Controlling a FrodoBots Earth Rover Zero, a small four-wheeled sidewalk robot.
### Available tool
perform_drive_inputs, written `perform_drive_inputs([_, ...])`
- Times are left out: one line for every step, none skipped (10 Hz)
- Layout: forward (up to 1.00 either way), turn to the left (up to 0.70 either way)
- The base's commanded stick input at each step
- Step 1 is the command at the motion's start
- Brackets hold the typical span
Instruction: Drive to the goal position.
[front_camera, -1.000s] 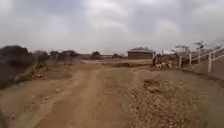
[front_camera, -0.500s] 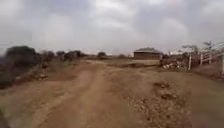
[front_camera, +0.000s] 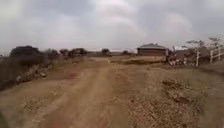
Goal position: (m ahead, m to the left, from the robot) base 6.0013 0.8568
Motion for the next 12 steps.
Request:
perform_drive_inputs([0.5, 0.0])
perform_drive_inputs([0.5, 0.0])
perform_drive_inputs([0.5, 0.0])
perform_drive_inputs([0.5, 0.0])
perform_drive_inputs([0.5, 0.0])
perform_drive_inputs([0.5, 0.0])
perform_drive_inputs([0.5, 0.0])
perform_drive_inputs([0.5, 0.0])
perform_drive_inputs([0.5, 0.0])
perform_drive_inputs([0.5, 0.0])
perform_drive_inputs([0.5, 0.12])
perform_drive_inputs([0.5, 0.34])
